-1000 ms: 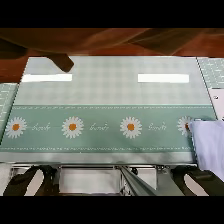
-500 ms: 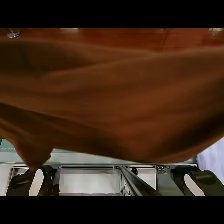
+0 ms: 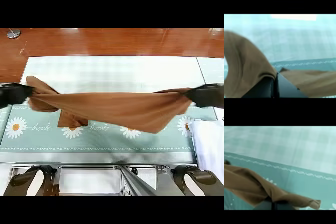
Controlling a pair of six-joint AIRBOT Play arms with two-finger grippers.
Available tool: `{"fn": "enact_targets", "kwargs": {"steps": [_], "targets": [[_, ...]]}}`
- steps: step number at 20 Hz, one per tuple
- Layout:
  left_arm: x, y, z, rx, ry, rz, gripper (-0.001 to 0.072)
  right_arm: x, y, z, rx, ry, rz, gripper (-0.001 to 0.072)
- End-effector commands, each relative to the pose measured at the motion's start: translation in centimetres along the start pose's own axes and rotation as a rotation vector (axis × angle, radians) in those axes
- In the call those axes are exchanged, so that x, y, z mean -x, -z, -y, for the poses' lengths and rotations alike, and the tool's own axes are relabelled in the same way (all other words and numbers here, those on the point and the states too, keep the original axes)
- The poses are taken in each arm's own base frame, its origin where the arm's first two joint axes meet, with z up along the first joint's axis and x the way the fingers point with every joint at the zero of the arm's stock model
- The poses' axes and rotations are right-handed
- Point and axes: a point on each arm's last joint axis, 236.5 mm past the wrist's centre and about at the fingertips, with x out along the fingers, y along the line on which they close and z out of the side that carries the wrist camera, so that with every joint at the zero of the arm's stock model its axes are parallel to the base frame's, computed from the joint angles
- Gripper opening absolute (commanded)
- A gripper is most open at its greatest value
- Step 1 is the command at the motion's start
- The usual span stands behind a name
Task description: Fold the shirts.
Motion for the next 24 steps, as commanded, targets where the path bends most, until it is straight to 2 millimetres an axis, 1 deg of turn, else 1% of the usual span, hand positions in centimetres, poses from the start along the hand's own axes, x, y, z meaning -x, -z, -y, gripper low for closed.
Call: {"fn": "enact_targets", "kwargs": {"steps": [1, 4, 5, 6, 7, 9, 10, 11, 12, 13, 14, 15, 16, 17, 18, 19, 20, 21, 22, 24], "targets": [[-6.9, 2.8, -3.0, 0.12, 0.004, -0.106, 0.0021, -8.9, -0.3, 5.8, -0.129, 0.081, -0.045, 0.0025], [-11.7, 1.1, -4.5, 0.168, -0.002, -0.098, 0.0021, -14.2, -3.2, 10.5, -0.262, 0.104, -0.062, 0.0025], [-13.4, 0.8, -4.6, 0.186, 0.006, -0.112, 0.0021, -15.7, -4.1, 11.7, -0.31, 0.093, -0.077, 0.0025], [-14.9, 0.6, -4.7, 0.204, 0.018, -0.133, 0.0021, -17.2, -4.9, 12.4, -0.353, 0.069, -0.089, 0.0025], [-16.3, 0.6, -4.7, 0.218, 0.027, -0.158, 0.0021, -18.4, -5.5, 12.7, -0.386, 0.044, -0.1, 0.0025], [-18.7, 0.9, -4.4, 0.246, 0.055, -0.209, 0.0027, -20.4, -6.2, 12.6, -0.428, -0.003, -0.123, 0.0032], [-19.6, 1.2, -4.2, 0.263, 0.073, -0.239, 0.0163, -21.1, -6.4, 12.4, -0.446, -0.023, -0.131, 0.0207], [-20.1, 1.7, -4.1, 0.264, 0.082, -0.273, 0.0512, -21.4, -6.5, 12.3, -0.45, -0.032, -0.139, 0.0529], [-20.0, 2.2, -4.7, 0.255, 0.081, -0.32, 0.0702, -21.0, -6.6, 12.6, -0.433, -0.025, -0.145, 0.0624], [-19.3, 2.6, -5.7, 0.236, 0.067, -0.372, 0.0703, -20.2, -6.6, 13.2, -0.423, -0.017, -0.157, 0.0625], [-18.0, 3.0, -7.6, 0.216, 0.031, -0.423, 0.0702, -18.8, -6.4, 14.3, -0.408, -0.005, -0.181, 0.0624], [-16.3, 3.4, -9.9, 0.211, -0.015, -0.464, 0.0702, -17.1, -5.7, 15.8, -0.395, 0.014, -0.211, 0.0624], [-14.4, 4.0, -12.4, 0.238, -0.06, -0.494, 0.0702, -15.2, -4.4, 17.7, -0.396, 0.047, -0.251, 0.0624], [-12.7, 4.5, -14.4, 0.277, -0.082, -0.505, 0.0702, -13.3, -2.5, 19.7, -0.405, 0.092, -0.3, 0.0624], [-11.3, 5.3, -15.8, 0.343, -0.082, -0.504, 0.0702, -11.5, -0.1, 21.7, -0.438, 0.141, -0.35, 0.0624], [-10.4, 6.3, -16.6, 0.431, -0.067, -0.492, 0.0702, -10.4, 2.2, 23.2, -0.496, 0.17, -0.373, 0.0624], [-10.2, 7.8, -16.3, 0.545, -0.018, -0.473, 0.0702, -10.0, 4.4, 23.9, -0.58, 0.169, -0.365, 0.062], [-10.5, 9.2, -15.1, 0.626, 0.068, -0.454, 0.0702, -10.4, 5.9, 23.7, -0.651, 0.14, -0.334, 0.0617], [-11.1, 10.4, -13.0, 0.684, 0.178, -0.43, 0.0702, -11.2, 7.4, 23.1, -0.7, 0.108, -0.297, 0.0617], [-12.9, 11.6, -10.1, 0.769, 0.324, -0.338, 0.0702, -12.9, 9.8, 21.4, -0.758, 0.061, -0.254, 0.0617]]}}
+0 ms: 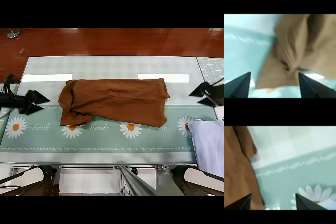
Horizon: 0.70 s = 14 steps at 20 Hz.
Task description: Fold the shirts.
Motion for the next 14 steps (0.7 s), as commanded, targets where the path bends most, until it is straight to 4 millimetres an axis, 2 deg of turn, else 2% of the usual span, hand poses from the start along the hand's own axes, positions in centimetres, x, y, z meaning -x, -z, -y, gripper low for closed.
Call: {"fn": "enact_targets", "kwargs": {"steps": [1, 4, 7, 9, 10, 11, 14], "targets": [[-2.7, 2.2, 3.0, 0.109, 0.322, 0.09, 0.0702, -2.8, 4.0, 0.5, -0.111, -0.112, 0.029, 0.0617], [-5.6, 2.6, 3.8, 0.102, 0.313, 0.125, 0.0702, -4.0, 5.9, -0.4, -0.109, -0.17, -0.012, 0.0617], [-8.0, 2.5, 4.8, 0.046, 0.241, 0.137, 0.0701, -4.2, 6.4, -0.9, -0.089, -0.175, -0.033, 0.0617], [-8.8, 1.9, 6.1, 0.014, 0.231, 0.158, 0.0687, -4.3, 6.8, -0.9, -0.087, -0.176, -0.049, 0.0617], [-9.1, 1.8, 6.9, -0.015, 0.229, 0.159, 0.0423, -4.3, 7.1, -0.8, -0.082, -0.17, -0.06, 0.0617], [-9.1, 1.6, 7.6, -0.045, 0.233, 0.161, 0.0031, -4.4, 7.5, -0.4, -0.075, -0.155, -0.075, 0.0617], [-8.6, 0.7, 8.9, -0.08, 0.248, 0.174, 0.0021, -5.6, 9.7, 0.2, -0.115, -0.146, -0.132, 0.0617]]}}
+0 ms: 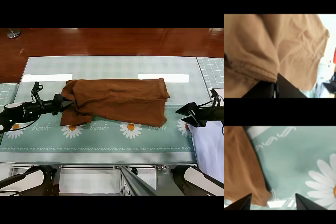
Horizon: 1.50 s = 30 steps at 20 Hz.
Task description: Fold the shirts.
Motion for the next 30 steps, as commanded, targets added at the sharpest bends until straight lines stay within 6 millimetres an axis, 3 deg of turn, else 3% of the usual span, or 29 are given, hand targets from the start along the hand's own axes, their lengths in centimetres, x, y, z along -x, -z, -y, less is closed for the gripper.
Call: {"fn": "enact_targets", "kwargs": {"steps": [1, 3, 7, 12, 13, 14, 15, 16, 17, 19, 21, 23, 25, 27, 28, 30], "targets": [[-0.4, -1.2, 1.3, -0.043, 0.008, 0.027, 0.0021, -1.4, 2.4, 0.8, -0.024, 0.011, -0.066, 0.0618], [-0.4, -1.3, 1.5, -0.046, 0.01, 0.03, 0.0021, -2.8, 3.8, 0.4, 0.004, 0.02, -0.132, 0.0617], [-0.4, -1.1, 1.7, -0.046, 0.018, 0.02, 0.0021, -6.0, 4.4, -3.3, 0.064, -0.026, -0.159, 0.0618], [-0.4, -0.3, 2.4, -0.03, 0.047, -0.015, 0.0021, -9.3, 2.9, -7.7, 0.117, -0.037, -0.125, 0.059], [-0.3, 0.0, 2.8, -0.032, 0.062, -0.029, 0.0021, -9.7, 2.7, -8.6, 0.144, -0.038, -0.131, 0.0402], [-0.1, -0.1, 3.5, -0.038, 0.081, -0.037, 0.0021, -9.8, 2.5, -9.8, 0.178, -0.047, -0.139, 0.0098], [0.6, -0.7, 5.1, -0.064, 0.119, -0.04, 0.0021, -9.4, 2.1, -11.2, 0.226, -0.061, -0.138, 0.0025], [1.7, -1.8, 7.1, -0.111, 0.16, -0.03, 0.002, -8.4, 1.2, -13.0, 0.266, -0.084, -0.127, 0.0025], [3.6, -3.6, 9.8, -0.179, 0.203, 0.003, 0.002, -6.5, 0.0, -15.4, 0.323, -0.111, -0.105, 0.0025], [8.6, -8.0, 16.0, -0.309, 0.25, 0.14, 0.002, -0.8, -3.5, -21.0, 0.462, -0.147, 0.02, 0.0024], [15.0, -11.3, 23.2, -0.478, 0.28, 0.308, 0.002, 7.8, -6.8, -27.8, 0.599, -0.177, 0.249, 0.0024], [21.3, -12.3, 29.4, -0.644, 0.265, 0.449, 0.002, 17.7, -6.8, -34.1, 0.747, -0.23, 0.478, 0.0024], [26.3, -11.9, 33.4, -0.791, 0.175, 0.564, 0.002, 27.5, -3.3, -38.4, 0.881, -0.287, 0.691, 0.0024], [30.9, -11.0, 35.9, -0.872, 0.066, 0.678, 0.002, 34.9, 1.7, -40.1, 0.975, -0.324, 0.862, 0.0024], [33.1, -10.4, 36.8, -0.894, 0.011, 0.737, 0.002, 37.7, 4.0, -40.0, 1.006, -0.319, 0.934, 0.0025], [36.7, -8.1, 38.4, -0.953, -0.091, 0.844, 0.002, 41.1, 8.9, -38.4, 1.042, -0.29, 1.01, 0.0024]]}}
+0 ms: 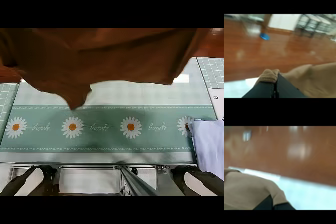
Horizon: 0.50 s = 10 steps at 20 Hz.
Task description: Fold the shirts.
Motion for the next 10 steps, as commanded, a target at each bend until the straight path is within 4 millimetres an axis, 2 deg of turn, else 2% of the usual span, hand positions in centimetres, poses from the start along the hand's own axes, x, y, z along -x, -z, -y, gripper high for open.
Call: {"fn": "enact_targets", "kwargs": {"steps": [1, 3, 6, 8, 10], "targets": [[6.7, -4.5, 3.3, -0.201, -0.221, 0.111, 0.002, 11.0, -2.6, -5.5, 0.139, 0.063, 0.156, 0.0025], [9.9, -4.7, 4.5, -0.277, -0.343, 0.137, 0.002, 15.2, -2.2, -6.6, 0.174, 0.124, 0.202, 0.0024], [14.8, -4.6, 5.7, -0.375, -0.506, 0.165, 0.002, 19.8, -0.7, -5.8, 0.17, 0.264, 0.215, 0.0025], [18.1, -4.7, 6.5, -0.427, -0.56, 0.193, 0.002, 21.2, 1.1, -5.3, 0.156, 0.313, 0.169, 0.0025], [19.8, -4.1, 6.9, -0.434, -0.554, 0.189, 0.002, 21.1, 3.5, -4.9, 0.129, 0.322, 0.071, 0.0025]]}}
